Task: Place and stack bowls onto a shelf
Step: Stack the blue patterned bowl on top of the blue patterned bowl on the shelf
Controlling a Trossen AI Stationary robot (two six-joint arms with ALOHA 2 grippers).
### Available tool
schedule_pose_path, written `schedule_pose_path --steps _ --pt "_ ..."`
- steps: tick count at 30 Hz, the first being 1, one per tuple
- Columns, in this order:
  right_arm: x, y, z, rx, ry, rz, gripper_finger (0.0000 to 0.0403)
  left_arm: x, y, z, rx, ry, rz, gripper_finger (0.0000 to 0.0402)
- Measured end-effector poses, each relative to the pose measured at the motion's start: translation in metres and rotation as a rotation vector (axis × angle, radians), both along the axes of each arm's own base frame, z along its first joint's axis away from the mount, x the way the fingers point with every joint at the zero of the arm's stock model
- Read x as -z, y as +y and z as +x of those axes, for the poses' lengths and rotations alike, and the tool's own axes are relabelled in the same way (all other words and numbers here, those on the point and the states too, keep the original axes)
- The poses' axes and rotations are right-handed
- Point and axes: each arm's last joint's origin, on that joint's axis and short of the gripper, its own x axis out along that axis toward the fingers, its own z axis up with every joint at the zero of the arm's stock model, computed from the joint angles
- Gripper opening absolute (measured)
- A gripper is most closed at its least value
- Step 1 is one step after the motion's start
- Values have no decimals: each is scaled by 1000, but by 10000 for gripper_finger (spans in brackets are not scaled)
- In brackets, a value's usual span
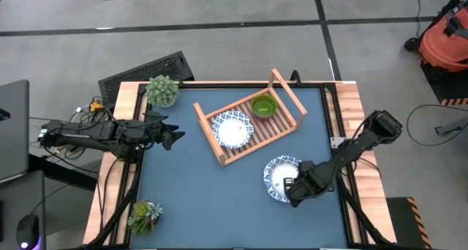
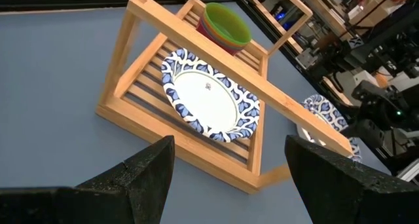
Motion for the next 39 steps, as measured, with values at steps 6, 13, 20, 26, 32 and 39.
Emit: schedule_pose_path --steps 6,13,20,26,32,39 --pt "-11 -5 -7 -42 0 -6 162 0 0 0 3 0 -1 274" --pt "-27 -15 -20 -46 26 -30 162 0 0 0 -3 1 5 274" --pt "-26 -16 -20 -58 25 -48 160 0 0 0 -4 2 5 274" --pt "-18 -18 -13 -76 -6 -33 160 0 0 0 -4 2 5 274" --pt "-15 -21 -13 -68 6 -39 150 0 0 0 -5 2 5 274" --pt "-15 -22 -13 -69 6 -38 71 0 0 0 -9 0 4 274"
